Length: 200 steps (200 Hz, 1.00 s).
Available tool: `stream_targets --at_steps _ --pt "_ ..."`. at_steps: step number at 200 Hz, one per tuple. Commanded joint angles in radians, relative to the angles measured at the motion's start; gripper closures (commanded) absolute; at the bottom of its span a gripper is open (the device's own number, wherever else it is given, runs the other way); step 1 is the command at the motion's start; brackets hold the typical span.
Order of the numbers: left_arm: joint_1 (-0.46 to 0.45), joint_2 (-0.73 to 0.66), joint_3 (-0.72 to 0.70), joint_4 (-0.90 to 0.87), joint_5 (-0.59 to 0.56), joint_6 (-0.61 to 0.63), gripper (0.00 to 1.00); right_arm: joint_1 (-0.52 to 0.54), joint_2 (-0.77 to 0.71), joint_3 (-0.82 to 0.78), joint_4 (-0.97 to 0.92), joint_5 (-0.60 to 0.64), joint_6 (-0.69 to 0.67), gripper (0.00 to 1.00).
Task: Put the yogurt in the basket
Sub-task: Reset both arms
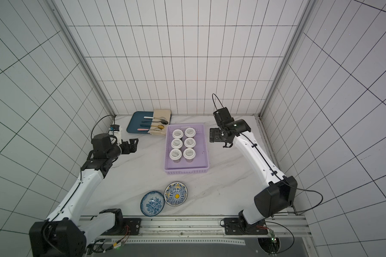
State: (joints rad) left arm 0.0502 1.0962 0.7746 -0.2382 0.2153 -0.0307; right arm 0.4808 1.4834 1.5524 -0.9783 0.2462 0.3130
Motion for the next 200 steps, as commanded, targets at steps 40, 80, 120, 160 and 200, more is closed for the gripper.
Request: stream_targets --at_steps 40,80,120,160,200 --pt "-0.01 0.133 -0.137 0.332 -0.054 0.036 0.03 -0.101 -0.227 -0.36 0.433 0.158 -0.224 0.01" --pt "-0.009 0.201 -0.229 0.543 -0.087 0.009 0.03 -0.16 -0.332 -0.596 0.72 0.186 -0.271 0.01" --pt "-0.006 0.273 -0.291 0.726 -0.154 0.001 0.03 -0.2 -0.353 -0.763 0.93 0.295 -0.265 0.01" --pt "-0.006 0.31 -0.302 0.801 -0.2 -0.007 0.02 -0.234 -0.339 -0.884 1.082 0.374 -0.238 0.01" --pt "-0.008 0.315 -0.333 0.875 -0.234 -0.05 0.02 -0.262 -0.307 -0.993 1.26 0.408 -0.231 0.01"
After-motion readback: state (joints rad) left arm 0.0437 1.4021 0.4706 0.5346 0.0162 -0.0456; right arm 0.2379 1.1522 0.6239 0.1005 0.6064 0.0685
